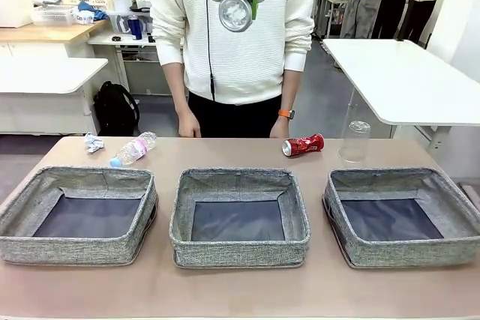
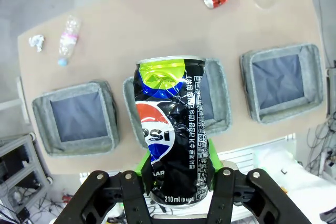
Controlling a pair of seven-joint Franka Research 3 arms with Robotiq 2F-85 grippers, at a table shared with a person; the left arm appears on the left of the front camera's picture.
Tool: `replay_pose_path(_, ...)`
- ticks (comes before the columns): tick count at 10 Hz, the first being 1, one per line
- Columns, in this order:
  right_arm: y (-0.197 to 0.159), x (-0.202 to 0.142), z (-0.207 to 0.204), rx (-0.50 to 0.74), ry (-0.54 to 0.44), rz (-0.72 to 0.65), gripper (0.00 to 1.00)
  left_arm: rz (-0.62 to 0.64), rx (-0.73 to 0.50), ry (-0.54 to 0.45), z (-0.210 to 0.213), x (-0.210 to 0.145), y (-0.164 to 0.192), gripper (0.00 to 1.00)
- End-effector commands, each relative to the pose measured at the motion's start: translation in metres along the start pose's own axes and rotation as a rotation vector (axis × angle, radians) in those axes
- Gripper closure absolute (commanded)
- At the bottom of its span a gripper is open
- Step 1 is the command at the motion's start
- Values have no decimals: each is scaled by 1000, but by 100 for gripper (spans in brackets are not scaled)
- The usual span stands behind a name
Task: Sort the waste into the appropriate baskets.
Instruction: Place the picked waste into the Fabric basket indicated by the person.
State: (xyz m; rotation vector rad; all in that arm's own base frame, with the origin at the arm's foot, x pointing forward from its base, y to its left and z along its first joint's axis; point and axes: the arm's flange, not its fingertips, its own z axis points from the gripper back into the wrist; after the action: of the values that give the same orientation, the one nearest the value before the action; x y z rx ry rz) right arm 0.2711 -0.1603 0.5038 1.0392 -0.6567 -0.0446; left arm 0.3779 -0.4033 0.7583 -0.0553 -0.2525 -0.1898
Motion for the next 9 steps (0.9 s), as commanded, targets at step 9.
replay_pose_path(9, 1, 3, -2, 21, -19, 24, 0, 7, -14, -6, -2, -7, 7, 59)
